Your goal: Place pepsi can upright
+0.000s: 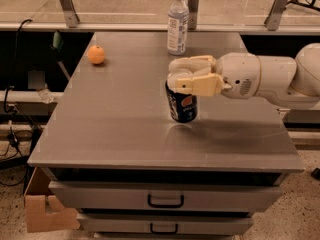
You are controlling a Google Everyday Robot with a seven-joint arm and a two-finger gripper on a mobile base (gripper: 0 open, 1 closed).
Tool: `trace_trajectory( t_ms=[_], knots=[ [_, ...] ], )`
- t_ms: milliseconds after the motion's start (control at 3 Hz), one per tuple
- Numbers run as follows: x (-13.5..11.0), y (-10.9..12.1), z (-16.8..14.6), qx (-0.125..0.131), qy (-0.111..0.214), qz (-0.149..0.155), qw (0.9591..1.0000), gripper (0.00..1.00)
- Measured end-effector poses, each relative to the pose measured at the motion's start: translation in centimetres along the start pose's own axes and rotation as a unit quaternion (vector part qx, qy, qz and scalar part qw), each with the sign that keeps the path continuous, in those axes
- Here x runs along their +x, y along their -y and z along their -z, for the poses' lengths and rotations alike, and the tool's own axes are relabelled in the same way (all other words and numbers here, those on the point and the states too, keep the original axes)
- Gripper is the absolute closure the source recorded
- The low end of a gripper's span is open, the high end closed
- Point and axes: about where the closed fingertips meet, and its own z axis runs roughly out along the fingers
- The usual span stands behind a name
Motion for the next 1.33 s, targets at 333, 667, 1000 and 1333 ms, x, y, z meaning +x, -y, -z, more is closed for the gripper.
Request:
trace_trajectory(
  t_ms=[333,667,1000,1333],
  knots=[
    [1.2,-0.2,1.2,-0.005,0.044,-0.016,0.9989,0.60],
    [2.3,-0.3,2.0,-0.009,0.068,-0.026,0.9973,0.38],
    [3.0,-0.3,2.7,-0.014,0.081,-0.030,0.9961,0.15],
    [3.2,-0.2,3.2,-0.015,0.086,-0.030,0.9957,0.00]
  ],
)
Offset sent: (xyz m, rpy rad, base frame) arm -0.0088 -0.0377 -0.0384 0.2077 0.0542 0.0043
